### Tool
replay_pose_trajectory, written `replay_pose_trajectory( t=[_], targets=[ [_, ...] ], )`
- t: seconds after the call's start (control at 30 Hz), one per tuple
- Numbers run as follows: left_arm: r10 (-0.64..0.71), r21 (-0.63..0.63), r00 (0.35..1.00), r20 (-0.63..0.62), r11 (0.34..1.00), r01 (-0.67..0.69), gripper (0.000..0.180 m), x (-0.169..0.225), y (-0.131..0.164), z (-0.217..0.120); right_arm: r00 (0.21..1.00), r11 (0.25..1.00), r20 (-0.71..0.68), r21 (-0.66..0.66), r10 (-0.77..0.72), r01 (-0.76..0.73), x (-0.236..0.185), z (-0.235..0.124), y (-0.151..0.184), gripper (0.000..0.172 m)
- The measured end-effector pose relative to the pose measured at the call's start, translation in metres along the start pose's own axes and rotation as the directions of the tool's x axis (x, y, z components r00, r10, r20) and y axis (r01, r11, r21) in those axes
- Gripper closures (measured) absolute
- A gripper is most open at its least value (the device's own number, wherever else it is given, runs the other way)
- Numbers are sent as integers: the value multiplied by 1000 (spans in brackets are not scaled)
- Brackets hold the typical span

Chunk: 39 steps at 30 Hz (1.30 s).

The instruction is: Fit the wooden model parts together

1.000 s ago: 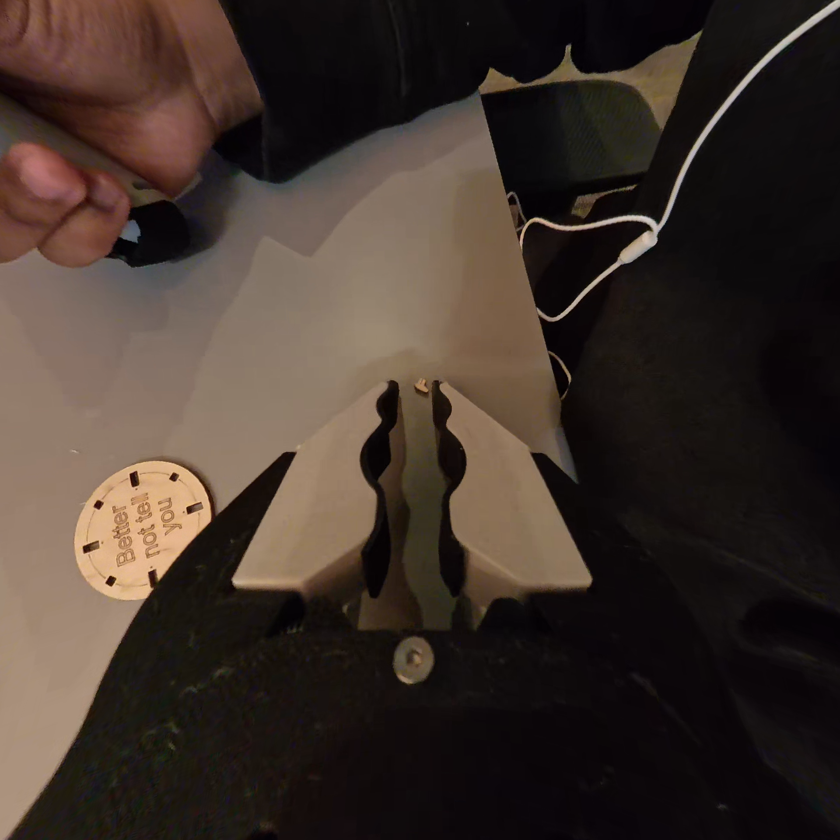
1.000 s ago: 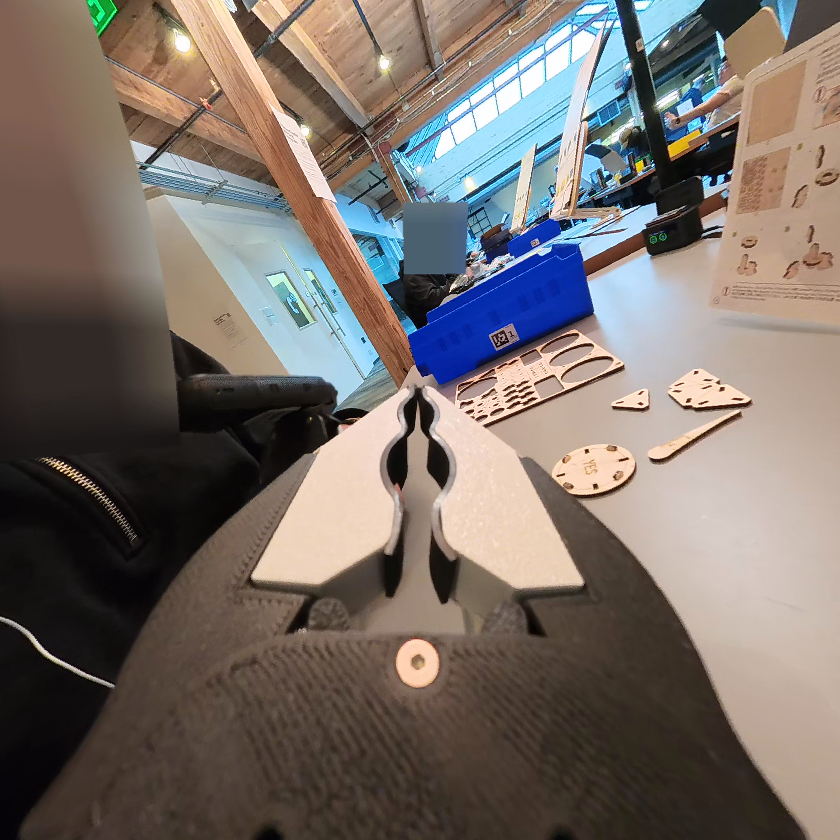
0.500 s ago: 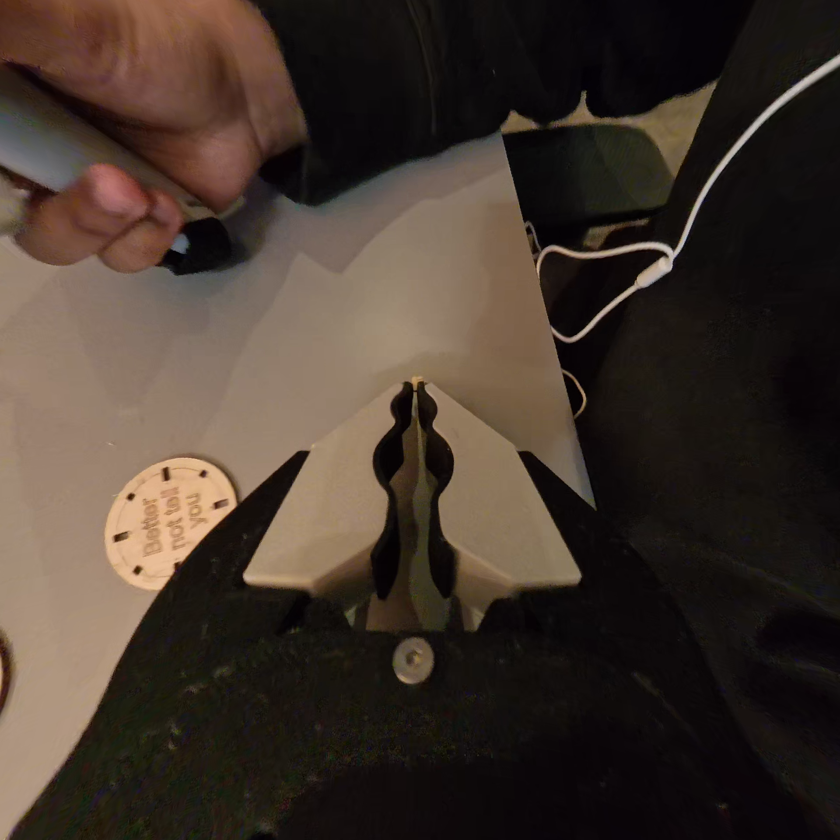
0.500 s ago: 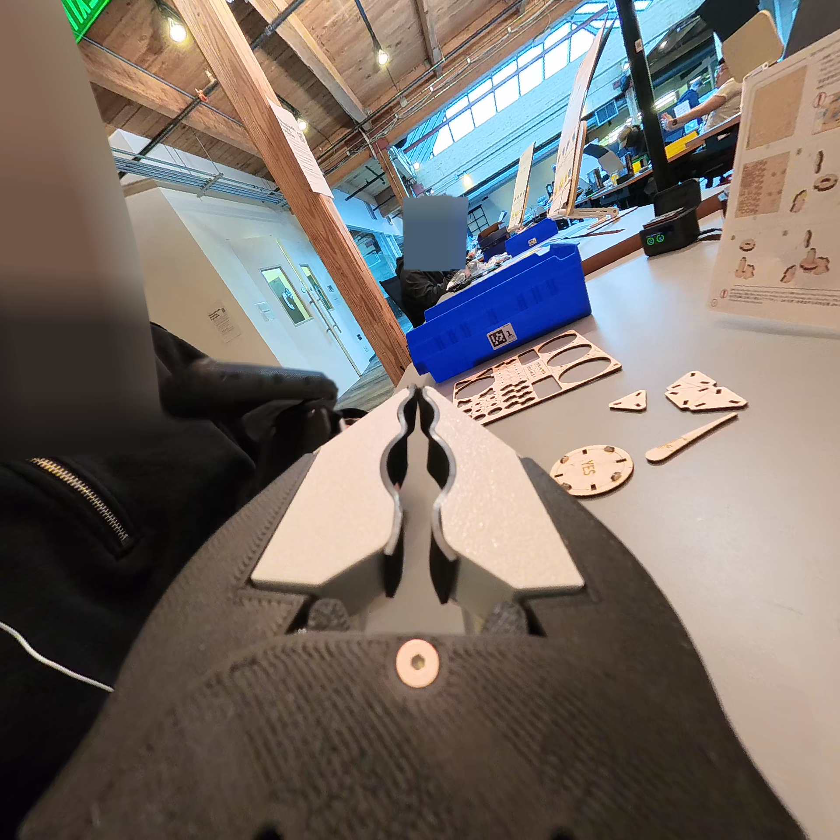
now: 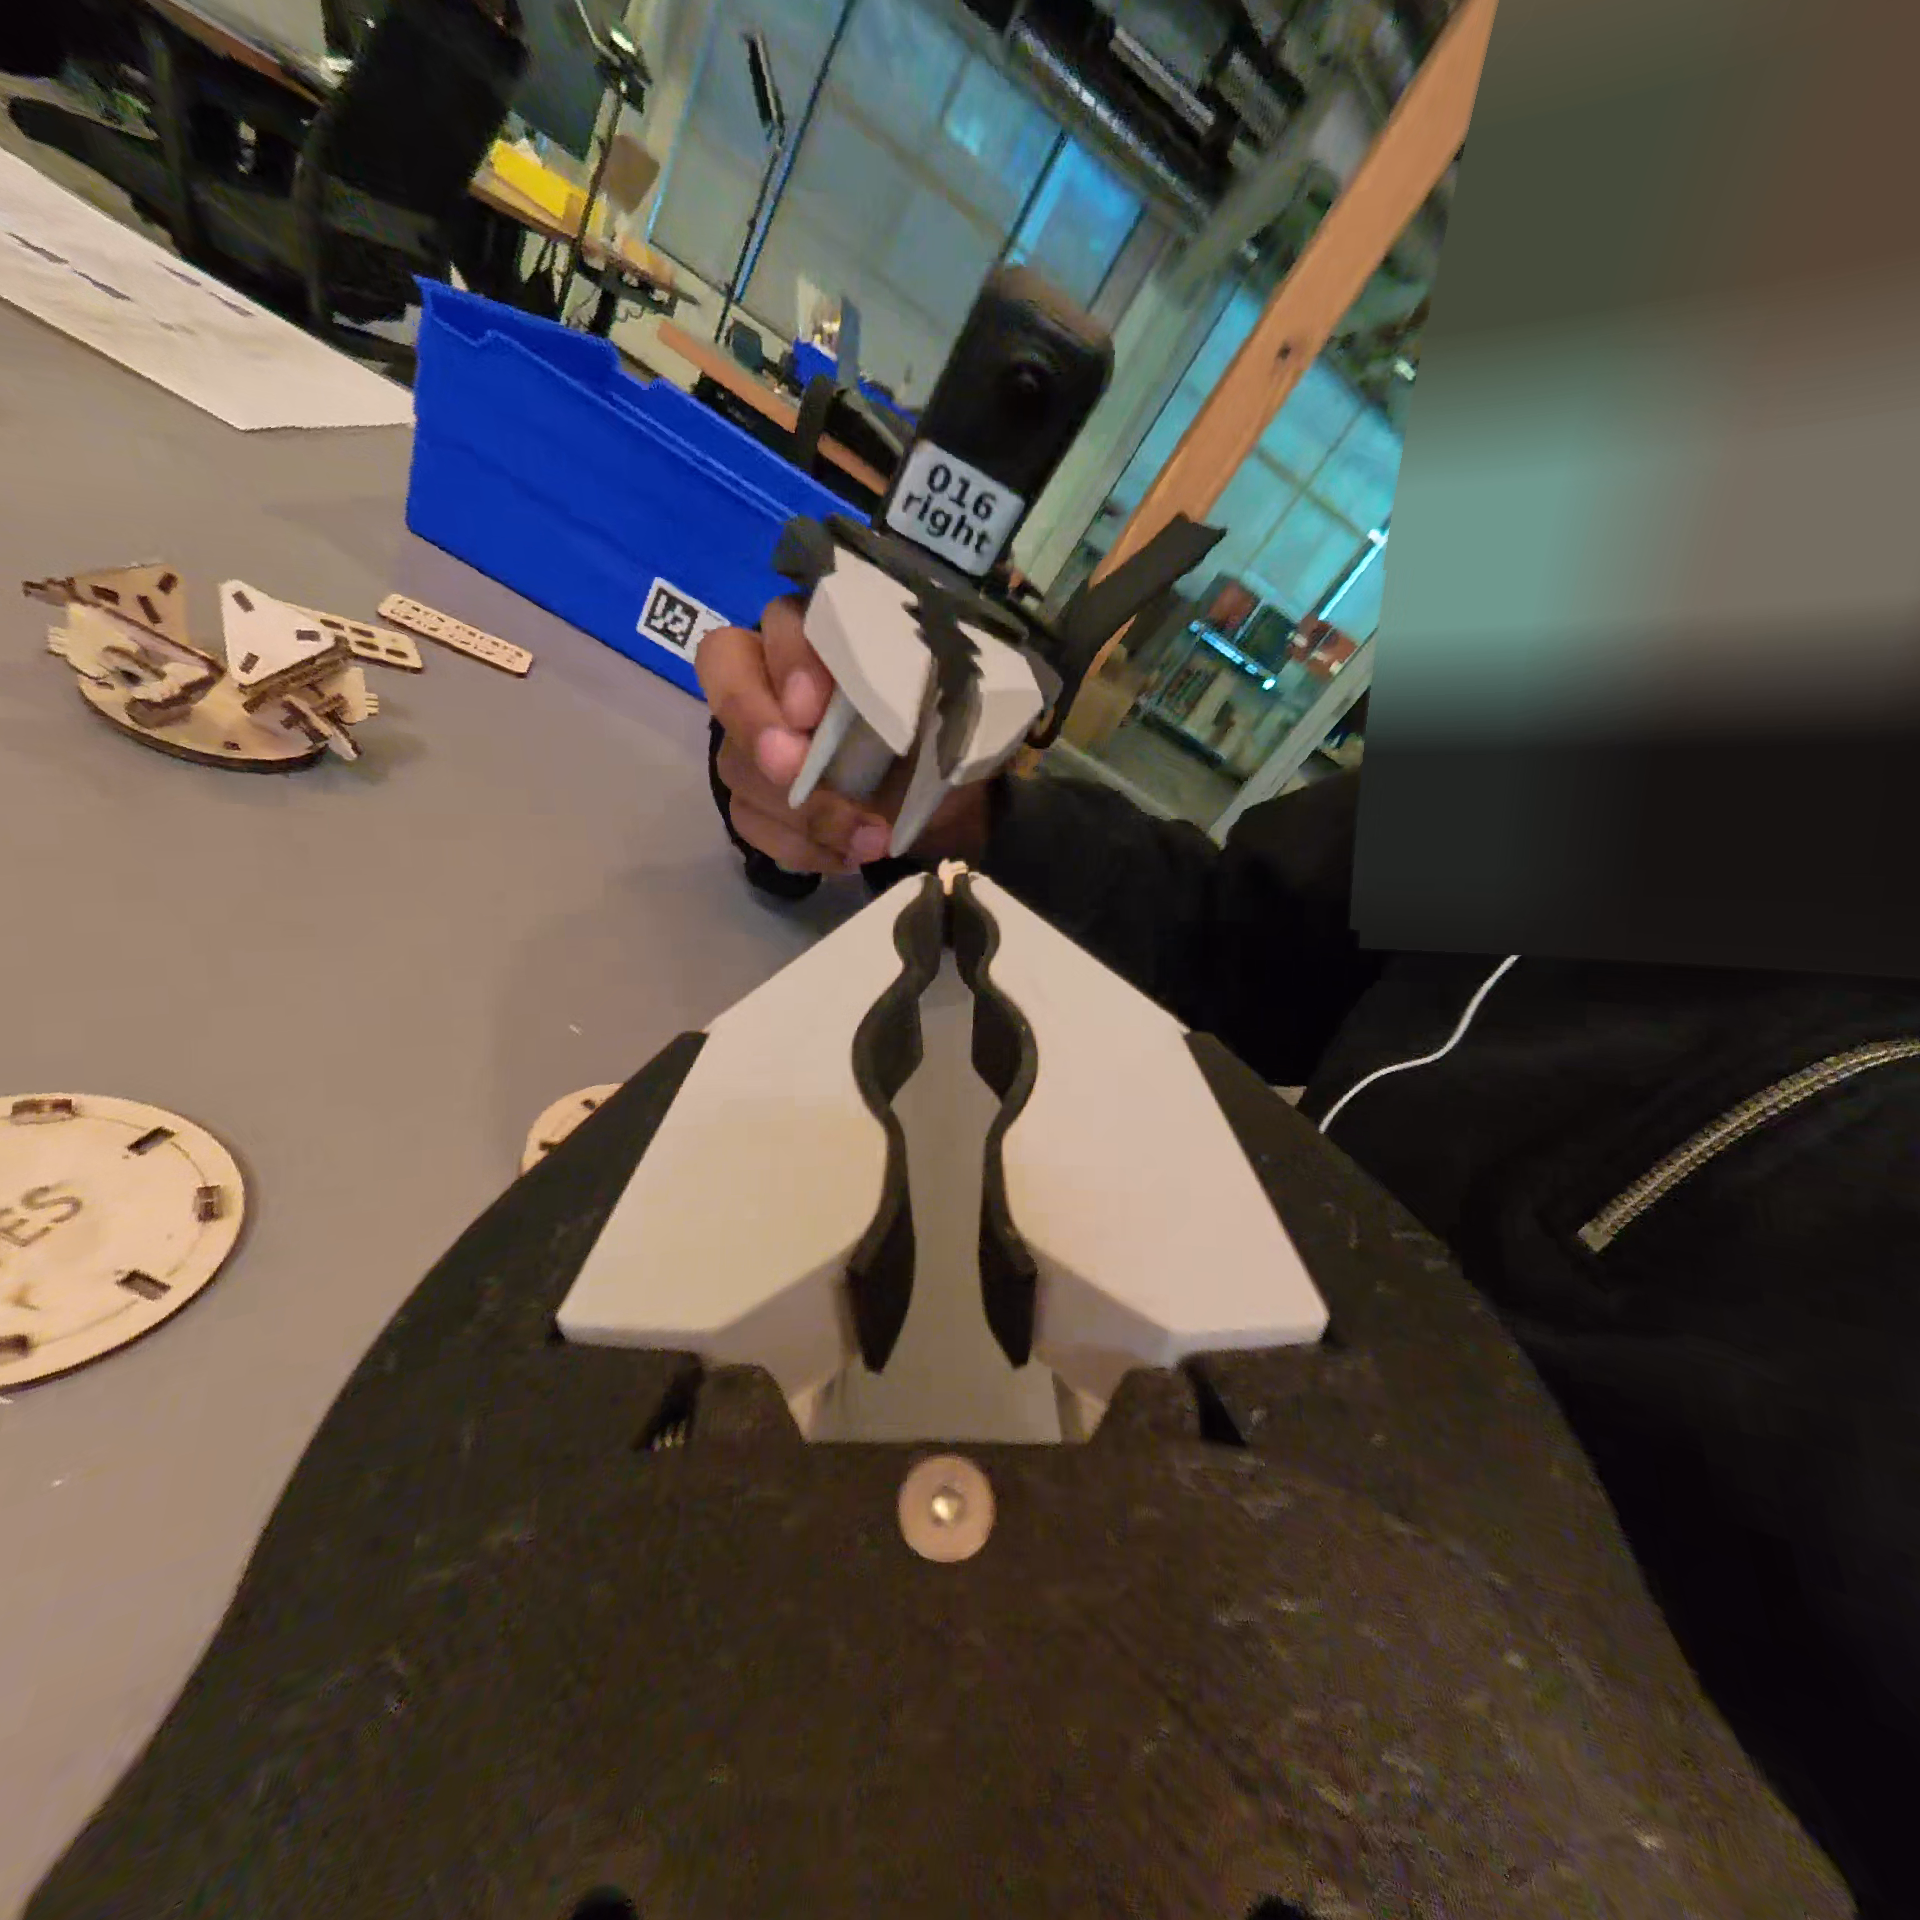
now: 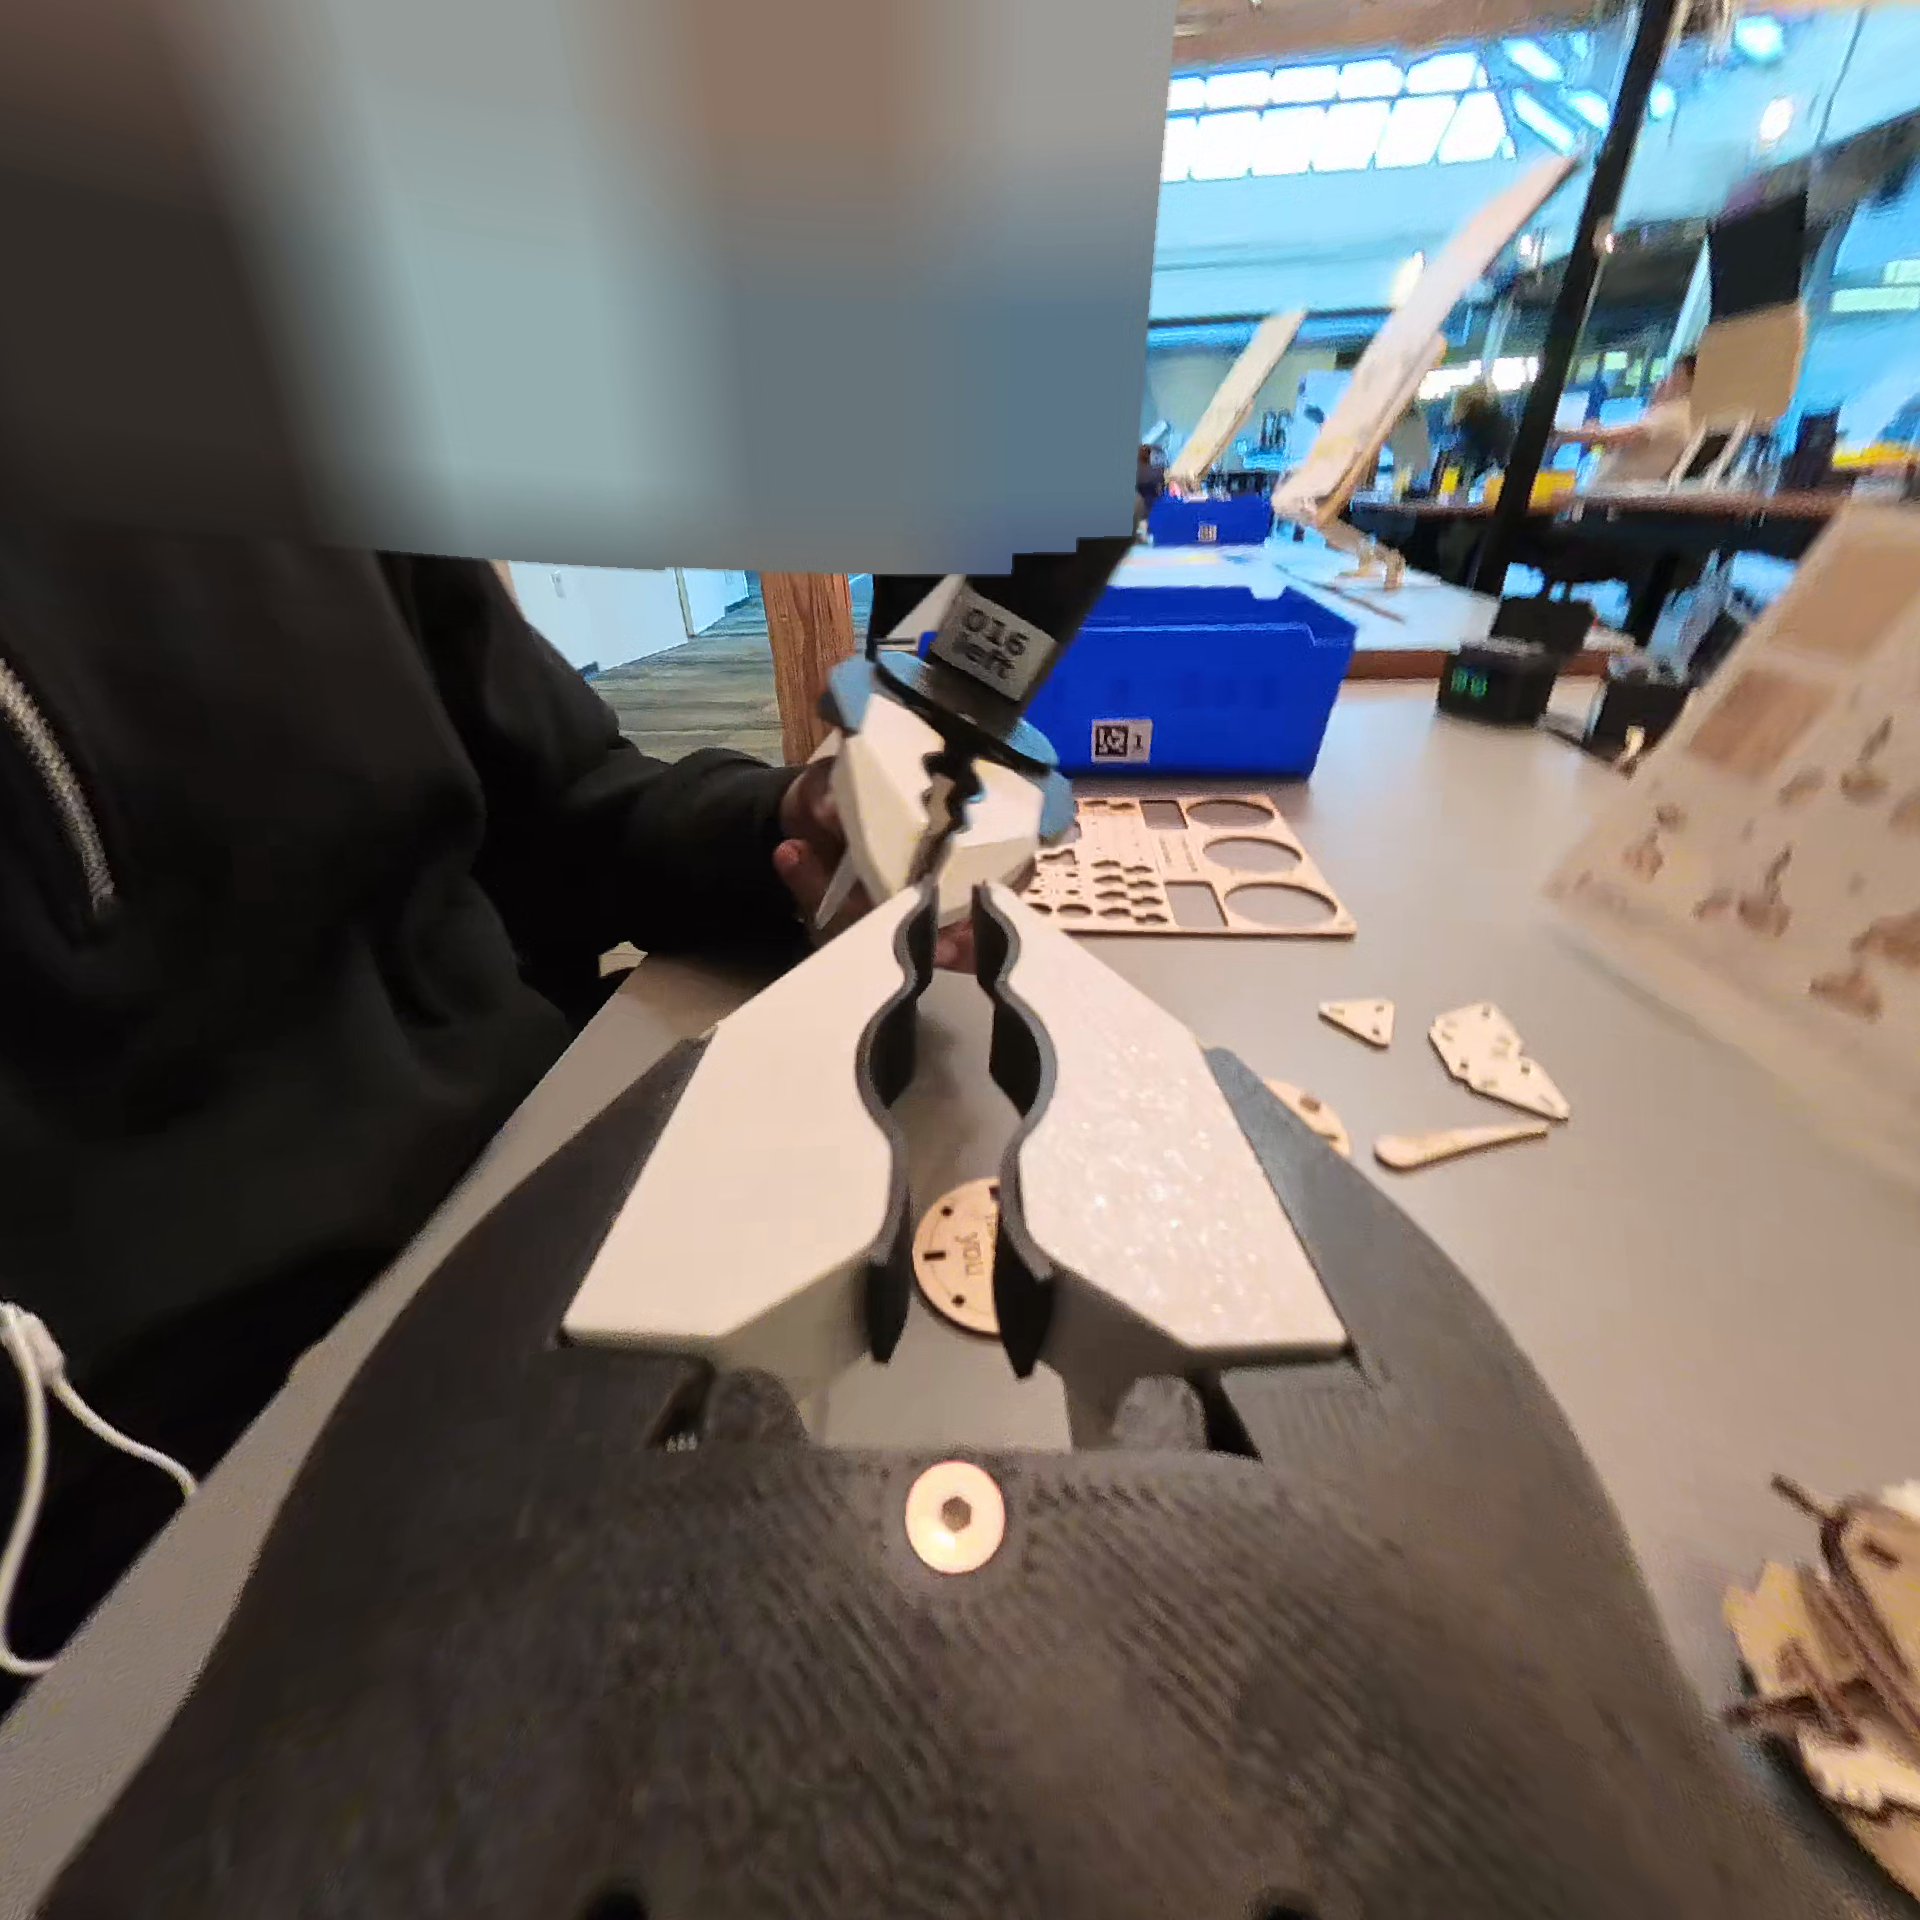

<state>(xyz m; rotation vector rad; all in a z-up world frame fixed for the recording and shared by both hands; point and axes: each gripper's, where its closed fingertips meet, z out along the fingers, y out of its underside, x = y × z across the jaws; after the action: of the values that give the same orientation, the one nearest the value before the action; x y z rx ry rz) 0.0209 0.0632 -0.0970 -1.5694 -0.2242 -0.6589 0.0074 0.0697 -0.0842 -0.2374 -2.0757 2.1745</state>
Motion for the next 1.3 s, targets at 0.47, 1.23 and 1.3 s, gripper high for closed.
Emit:
replay_pose_trajectory(
  t=[0.47,1.23,1.3],
  targets=[
    [-183,-17,969,-168,983,182,180,15,4,3,980,974,39,-111,-197,200,-21,12,15,167],
    [-242,-44,945,-221,970,238,180,21,8,5,970,963,75,-118,-233,241,-36,10,10,169],
    [-233,-30,950,-209,972,232,180,19,7,5,970,963,70,-119,-234,241,-35,9,9,170]
  ],
)
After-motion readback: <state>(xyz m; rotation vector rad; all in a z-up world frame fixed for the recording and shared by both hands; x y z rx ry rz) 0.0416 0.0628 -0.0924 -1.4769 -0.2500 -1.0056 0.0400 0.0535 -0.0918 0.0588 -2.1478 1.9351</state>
